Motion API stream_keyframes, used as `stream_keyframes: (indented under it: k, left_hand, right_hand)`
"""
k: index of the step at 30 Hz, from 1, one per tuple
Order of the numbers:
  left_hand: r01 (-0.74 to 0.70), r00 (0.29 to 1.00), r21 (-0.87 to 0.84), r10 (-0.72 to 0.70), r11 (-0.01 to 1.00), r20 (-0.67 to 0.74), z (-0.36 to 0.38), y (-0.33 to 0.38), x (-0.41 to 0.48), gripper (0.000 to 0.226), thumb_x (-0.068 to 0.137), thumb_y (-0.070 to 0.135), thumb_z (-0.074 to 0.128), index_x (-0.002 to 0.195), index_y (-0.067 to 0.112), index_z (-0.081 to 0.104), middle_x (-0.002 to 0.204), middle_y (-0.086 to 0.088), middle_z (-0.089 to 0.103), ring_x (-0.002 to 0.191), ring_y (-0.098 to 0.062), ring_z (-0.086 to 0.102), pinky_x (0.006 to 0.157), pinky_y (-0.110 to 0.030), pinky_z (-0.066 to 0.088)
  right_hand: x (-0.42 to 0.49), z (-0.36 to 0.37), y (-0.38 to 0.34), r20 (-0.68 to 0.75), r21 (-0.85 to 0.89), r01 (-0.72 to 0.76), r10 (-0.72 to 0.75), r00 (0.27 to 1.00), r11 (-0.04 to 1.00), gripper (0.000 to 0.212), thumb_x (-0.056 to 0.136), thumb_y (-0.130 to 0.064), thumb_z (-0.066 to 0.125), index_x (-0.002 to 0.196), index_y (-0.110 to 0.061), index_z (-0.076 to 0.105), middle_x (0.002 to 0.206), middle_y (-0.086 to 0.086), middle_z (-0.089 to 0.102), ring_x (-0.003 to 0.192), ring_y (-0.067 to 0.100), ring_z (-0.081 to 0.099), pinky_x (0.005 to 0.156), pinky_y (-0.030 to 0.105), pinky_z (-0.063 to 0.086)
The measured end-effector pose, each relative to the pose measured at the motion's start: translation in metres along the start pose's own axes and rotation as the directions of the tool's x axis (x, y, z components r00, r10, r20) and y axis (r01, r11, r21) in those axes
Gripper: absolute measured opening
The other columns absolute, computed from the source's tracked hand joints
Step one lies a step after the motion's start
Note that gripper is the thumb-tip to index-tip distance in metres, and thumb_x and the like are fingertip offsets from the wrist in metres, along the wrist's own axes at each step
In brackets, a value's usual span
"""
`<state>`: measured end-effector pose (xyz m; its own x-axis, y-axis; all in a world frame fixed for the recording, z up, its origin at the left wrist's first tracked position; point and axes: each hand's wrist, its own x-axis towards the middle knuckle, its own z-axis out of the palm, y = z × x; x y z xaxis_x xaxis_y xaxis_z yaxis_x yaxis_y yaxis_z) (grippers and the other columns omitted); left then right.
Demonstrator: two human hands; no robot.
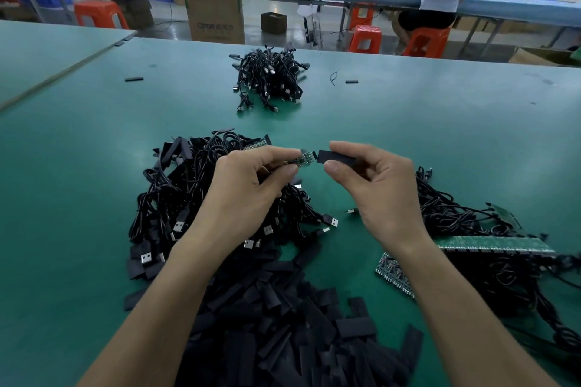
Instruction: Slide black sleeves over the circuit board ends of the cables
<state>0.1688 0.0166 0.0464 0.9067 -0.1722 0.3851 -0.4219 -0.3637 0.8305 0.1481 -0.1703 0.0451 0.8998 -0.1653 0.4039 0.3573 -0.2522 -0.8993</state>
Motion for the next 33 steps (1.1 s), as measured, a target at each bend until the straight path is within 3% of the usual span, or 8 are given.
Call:
stream_keyframes:
  k: [6, 11, 17, 24, 28, 33]
  left_hand:
    - [-0.014, 1.0, -0.003, 0.014, 1.0, 0.005, 0.0, 0.002, -0.001, 0.023, 0.093, 0.015, 0.069, 0.113, 0.026, 0.076, 0.078, 0.017, 0.071, 0.062, 0.003, 0.058, 0.065, -0.012, 0.048]
    - [-0.023, 1.0, -0.006, 0.024, 1.0, 0.013, 0.001, 0.002, -0.001, 0.023, 0.093, 0.012, 0.07, 0.112, 0.022, 0.076, 0.072, 0.028, 0.068, 0.064, 0.01, 0.062, 0.065, -0.005, 0.044]
    - [-0.034, 0.999, -0.018, 0.034, 0.999, 0.024, 0.002, 0.003, -0.001, 0.022, 0.093, 0.011, 0.07, 0.111, 0.022, 0.076, 0.08, 0.022, 0.069, 0.065, 0.012, 0.061, 0.066, -0.006, 0.046]
    - [-0.03, 0.997, -0.027, 0.032, 0.999, 0.066, -0.002, 0.0, 0.001, 0.021, 0.095, 0.016, 0.066, 0.104, 0.034, 0.074, 0.072, 0.022, 0.068, 0.059, -0.001, 0.056, 0.06, -0.014, 0.047]
    - [-0.041, 0.994, -0.03, 0.044, 0.999, 0.101, -0.005, -0.001, 0.001, 0.024, 0.095, 0.014, 0.066, 0.099, 0.037, 0.072, 0.071, 0.025, 0.067, 0.06, 0.001, 0.056, 0.06, -0.01, 0.044]
    - [0.009, 0.983, -0.044, -0.001, 0.999, 0.184, -0.008, -0.005, 0.003, 0.019, 0.093, 0.02, 0.069, 0.101, 0.036, 0.061, 0.084, 0.015, 0.073, 0.069, -0.012, 0.062, 0.069, -0.023, 0.052]
  right_hand:
    - [0.0, 0.0, 0.0, -0.012, -0.041, 0.034, -0.034, 0.999, 0.999, 0.024, 0.085, -0.016, 0.078, 0.091, -0.039, 0.071, 0.083, -0.018, 0.075, 0.078, 0.004, 0.069, 0.076, 0.018, 0.052]
    - [-0.001, 0.003, 0.003, -0.024, -0.011, 0.047, -0.047, 0.999, 0.999, 0.024, 0.085, -0.014, 0.077, 0.09, -0.037, 0.071, 0.077, -0.014, 0.075, 0.074, 0.008, 0.072, 0.07, 0.016, 0.051]
    - [-0.001, 0.005, 0.005, -0.028, -0.029, 0.081, -0.082, 0.996, 0.996, 0.024, 0.084, -0.018, 0.078, 0.088, -0.04, 0.071, 0.08, -0.017, 0.075, 0.075, 0.007, 0.073, 0.072, 0.015, 0.052]
    - [-0.003, 0.005, 0.005, -0.011, -0.002, 0.094, -0.094, 0.996, 0.996, 0.026, 0.082, -0.02, 0.079, 0.096, -0.041, 0.071, 0.082, -0.018, 0.075, 0.074, 0.003, 0.072, 0.071, 0.013, 0.052]
    - [-0.004, 0.005, 0.003, 0.08, 0.05, 0.052, -0.056, 0.995, 0.997, 0.021, 0.078, -0.024, 0.077, 0.098, -0.03, 0.073, 0.08, -0.012, 0.076, 0.071, 0.006, 0.072, 0.068, 0.013, 0.052]
    - [-0.001, 0.001, 0.001, 0.216, 0.052, 0.03, -0.041, 0.976, 0.998, 0.024, 0.079, -0.008, 0.079, 0.097, -0.024, 0.075, 0.075, -0.008, 0.075, 0.068, 0.006, 0.069, 0.067, 0.014, 0.05]
